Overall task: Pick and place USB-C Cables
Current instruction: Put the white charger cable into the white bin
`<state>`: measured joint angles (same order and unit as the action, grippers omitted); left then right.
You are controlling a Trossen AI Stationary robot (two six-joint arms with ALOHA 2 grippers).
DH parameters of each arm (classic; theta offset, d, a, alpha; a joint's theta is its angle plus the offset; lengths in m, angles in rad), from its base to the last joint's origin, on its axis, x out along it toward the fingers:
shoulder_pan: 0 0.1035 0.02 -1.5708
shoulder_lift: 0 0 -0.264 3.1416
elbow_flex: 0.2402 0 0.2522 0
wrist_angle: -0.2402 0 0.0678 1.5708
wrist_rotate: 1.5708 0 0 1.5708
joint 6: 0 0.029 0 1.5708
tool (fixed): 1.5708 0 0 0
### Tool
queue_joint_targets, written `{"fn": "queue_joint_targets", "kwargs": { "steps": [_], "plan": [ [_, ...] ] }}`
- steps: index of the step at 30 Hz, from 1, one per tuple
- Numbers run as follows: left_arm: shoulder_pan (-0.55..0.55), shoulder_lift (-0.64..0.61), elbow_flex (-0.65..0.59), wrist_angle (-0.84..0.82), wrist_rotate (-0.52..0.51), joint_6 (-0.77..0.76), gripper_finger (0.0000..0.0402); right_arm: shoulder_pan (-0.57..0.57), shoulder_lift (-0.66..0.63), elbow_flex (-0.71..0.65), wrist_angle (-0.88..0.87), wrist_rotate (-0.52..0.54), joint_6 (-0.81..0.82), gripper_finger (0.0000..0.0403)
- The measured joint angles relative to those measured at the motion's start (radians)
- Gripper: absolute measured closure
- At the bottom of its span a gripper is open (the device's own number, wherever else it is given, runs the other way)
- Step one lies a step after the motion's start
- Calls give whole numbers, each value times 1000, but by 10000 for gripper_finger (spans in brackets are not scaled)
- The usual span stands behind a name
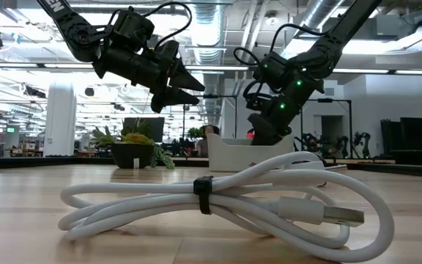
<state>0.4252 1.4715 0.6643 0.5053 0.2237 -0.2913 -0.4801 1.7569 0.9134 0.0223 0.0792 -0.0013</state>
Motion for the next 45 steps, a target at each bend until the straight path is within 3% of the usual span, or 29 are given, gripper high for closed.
{"fn": "queue_joint_targets", "kwargs": {
  "steps": [18, 26, 36, 45],
  "plan": [
    [0, 0, 0, 0, -1, 0, 194, 2, -1, 75, 3, -1, -5, 238],
    [0, 0, 0, 0, 50, 2, 194, 5, -31, 171, -125, -4, -7, 236],
    [-13, 0, 0, 25, 186, 21, 194, 21, -277, 189, -269, -28, 1, 236],
    [-174, 0, 1, 107, 236, 125, 194, 122, -537, 189, -496, -30, 39, 238]
  ]
}}
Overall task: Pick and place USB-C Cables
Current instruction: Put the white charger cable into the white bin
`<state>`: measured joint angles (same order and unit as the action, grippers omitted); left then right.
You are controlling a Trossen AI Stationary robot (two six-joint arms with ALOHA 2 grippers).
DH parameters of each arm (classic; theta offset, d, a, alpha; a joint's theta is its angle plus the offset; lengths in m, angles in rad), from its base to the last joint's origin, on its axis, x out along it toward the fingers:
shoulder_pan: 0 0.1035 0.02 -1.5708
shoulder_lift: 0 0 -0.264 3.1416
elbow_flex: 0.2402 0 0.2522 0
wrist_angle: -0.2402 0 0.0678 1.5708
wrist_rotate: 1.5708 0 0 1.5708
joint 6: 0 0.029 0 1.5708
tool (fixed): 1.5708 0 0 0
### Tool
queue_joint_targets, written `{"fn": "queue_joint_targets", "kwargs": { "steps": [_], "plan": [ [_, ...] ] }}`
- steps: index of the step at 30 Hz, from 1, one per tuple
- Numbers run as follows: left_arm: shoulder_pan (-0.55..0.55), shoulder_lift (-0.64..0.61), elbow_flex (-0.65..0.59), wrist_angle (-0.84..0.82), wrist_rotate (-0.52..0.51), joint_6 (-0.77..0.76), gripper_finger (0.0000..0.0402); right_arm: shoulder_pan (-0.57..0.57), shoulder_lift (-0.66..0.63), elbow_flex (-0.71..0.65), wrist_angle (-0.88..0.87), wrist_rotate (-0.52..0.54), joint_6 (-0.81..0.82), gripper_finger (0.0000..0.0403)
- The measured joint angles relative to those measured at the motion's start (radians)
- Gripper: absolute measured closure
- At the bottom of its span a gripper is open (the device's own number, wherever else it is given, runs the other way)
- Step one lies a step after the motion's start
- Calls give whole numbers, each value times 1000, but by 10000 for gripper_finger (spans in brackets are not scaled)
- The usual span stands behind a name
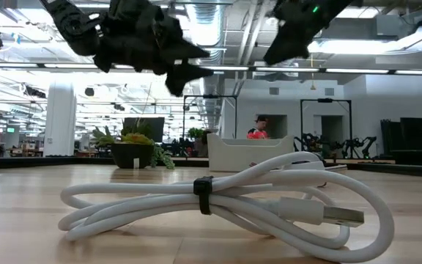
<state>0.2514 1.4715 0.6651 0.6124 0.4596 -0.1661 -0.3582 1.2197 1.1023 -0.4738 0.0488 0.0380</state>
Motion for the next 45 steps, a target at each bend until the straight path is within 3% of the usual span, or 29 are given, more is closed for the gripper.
{"fn": "queue_joint_targets", "kwargs": {
  "steps": [3, 5, 9, 13, 17, 20, 24, 29, 35, 45],
  "plan": [
    [-77, 0, 10, 28, -53, 47, 194, 50, -73, 0, -64, 0, 19, 239],
    [-129, 0, 28, 25, -140, 70, 194, 82, -114, 0, -107, 0, 35, 241],
    [-208, 3, 78, -61, -294, 134, 194, 140, -167, 0, -151, 0, 75, 245],
    [-245, 3, 140, -145, -375, 188, 194, 187, -177, 0, -173, 1, 98, 249],
    [-253, 3, 183, -226, -350, 304, 193, 223, -160, 0, -180, 2, 100, 252],
    [-244, 3, 191, -238, -292, 309, 187, 246, -139, 0, -181, 2, 123, 253],
    [-239, 3, 191, -297, -139, 225, 182, 279, -112, 0, -184, 3, 141, 252],
    [-293, 3, 191, -595, -1, 107, 182, 308, -72, 0, -185, 3, 141, 257],
    [-454, 3, 190, -837, -91, -9, 182, 326, -22, 0, -186, 3, 139, 262],
    [-521, 2, 190, -825, -250, -146, 182, 328, 44, -1, -203, 2, 138, 258]
  ]
}}
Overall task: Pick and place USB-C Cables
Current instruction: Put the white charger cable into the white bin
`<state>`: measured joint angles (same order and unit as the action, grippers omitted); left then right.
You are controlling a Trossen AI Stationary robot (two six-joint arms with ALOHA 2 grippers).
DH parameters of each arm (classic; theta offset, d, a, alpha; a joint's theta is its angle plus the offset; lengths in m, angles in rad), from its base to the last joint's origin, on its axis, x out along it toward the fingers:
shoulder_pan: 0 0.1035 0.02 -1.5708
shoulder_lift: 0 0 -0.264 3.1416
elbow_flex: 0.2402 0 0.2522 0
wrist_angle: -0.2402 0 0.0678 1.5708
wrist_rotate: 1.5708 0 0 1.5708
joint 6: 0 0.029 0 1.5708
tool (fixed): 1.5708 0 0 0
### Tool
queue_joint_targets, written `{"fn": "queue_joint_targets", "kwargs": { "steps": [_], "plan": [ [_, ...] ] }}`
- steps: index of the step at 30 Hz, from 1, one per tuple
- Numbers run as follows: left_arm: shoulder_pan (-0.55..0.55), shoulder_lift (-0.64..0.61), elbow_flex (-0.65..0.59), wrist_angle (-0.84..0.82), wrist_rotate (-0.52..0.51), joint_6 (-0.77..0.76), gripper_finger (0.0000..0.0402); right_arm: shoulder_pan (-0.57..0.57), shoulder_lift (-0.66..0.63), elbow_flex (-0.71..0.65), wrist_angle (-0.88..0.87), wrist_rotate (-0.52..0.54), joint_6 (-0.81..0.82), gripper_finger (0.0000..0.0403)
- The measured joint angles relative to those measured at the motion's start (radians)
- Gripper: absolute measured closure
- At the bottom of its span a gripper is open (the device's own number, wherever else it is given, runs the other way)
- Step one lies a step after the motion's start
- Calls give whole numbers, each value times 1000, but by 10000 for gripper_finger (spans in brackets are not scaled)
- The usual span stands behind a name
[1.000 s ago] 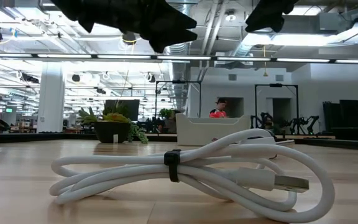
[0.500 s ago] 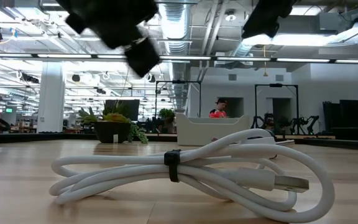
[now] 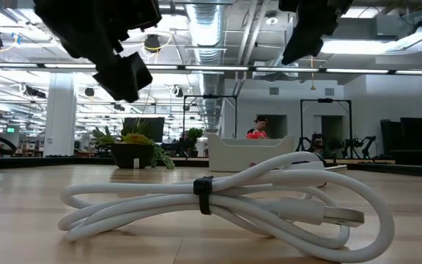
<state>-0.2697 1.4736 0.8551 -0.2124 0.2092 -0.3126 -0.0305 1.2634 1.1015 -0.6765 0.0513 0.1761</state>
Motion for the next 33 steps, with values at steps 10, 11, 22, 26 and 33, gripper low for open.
{"fn": "queue_joint_targets", "kwargs": {
  "steps": [10, 11, 22, 26, 33],
  "plan": [
    [31, 0, 0, -2, -22, 13, 173, 11, 1, 0, 0, 0, -26, 244],
    [31, 0, 0, -3, -23, 13, 170, 11, 1, 0, 8, 0, -35, 242],
    [-9, 0, -10, 6, -112, 6, 161, 12, 1, 0, 148, 0, -54, 229],
    [-41, 0, -10, 47, -203, 12, 161, 27, 11, 0, 152, 0, -19, 231],
    [-93, 0, -10, 208, -314, 13, 161, 54, 64, -1, 159, -1, -19, 230]
  ]
}}
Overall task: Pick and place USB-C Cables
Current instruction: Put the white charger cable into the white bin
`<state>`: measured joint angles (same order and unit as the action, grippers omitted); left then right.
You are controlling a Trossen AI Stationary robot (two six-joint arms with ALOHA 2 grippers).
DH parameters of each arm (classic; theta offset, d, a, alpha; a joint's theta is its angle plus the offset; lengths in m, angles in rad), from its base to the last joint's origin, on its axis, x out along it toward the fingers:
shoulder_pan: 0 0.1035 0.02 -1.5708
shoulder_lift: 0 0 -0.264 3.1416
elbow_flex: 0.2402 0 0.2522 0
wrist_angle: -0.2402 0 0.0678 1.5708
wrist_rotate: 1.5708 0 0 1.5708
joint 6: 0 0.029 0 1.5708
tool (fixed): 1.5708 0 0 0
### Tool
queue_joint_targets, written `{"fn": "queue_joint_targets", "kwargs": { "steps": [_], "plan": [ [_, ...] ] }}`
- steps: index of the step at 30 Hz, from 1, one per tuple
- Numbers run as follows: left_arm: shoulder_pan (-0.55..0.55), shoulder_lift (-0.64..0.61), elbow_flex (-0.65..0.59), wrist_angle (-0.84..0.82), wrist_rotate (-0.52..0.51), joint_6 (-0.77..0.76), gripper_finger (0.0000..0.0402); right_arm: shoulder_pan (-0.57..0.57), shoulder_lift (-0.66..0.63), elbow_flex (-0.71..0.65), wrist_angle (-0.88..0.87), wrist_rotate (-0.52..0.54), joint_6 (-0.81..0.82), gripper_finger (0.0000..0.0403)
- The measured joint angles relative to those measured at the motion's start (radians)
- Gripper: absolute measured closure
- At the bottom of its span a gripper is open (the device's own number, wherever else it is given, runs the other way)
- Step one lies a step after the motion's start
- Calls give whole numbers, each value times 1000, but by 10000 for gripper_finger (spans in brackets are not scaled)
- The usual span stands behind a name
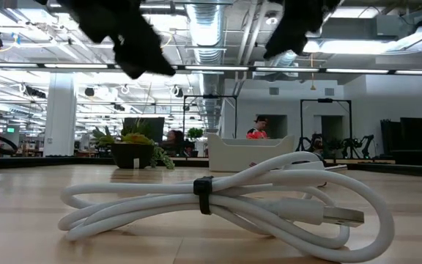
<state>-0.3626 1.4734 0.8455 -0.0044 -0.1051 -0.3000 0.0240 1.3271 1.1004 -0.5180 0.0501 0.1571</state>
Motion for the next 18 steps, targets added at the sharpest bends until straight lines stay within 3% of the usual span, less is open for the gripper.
{"fn": "queue_joint_targets", "kwargs": {
  "steps": [5, 12, 18],
  "plan": [
    [-20, 0, 0, 105, -16, -23, 161, 3, 52, 1, 39, 0, -4, 231],
    [-78, 0, 0, 115, -24, -133, 161, 22, 89, 18, 97, -49, 4, 231],
    [-145, 0, 0, 136, -157, -127, 161, 57, 63, 43, 82, -52, 19, 233]
  ]
}}
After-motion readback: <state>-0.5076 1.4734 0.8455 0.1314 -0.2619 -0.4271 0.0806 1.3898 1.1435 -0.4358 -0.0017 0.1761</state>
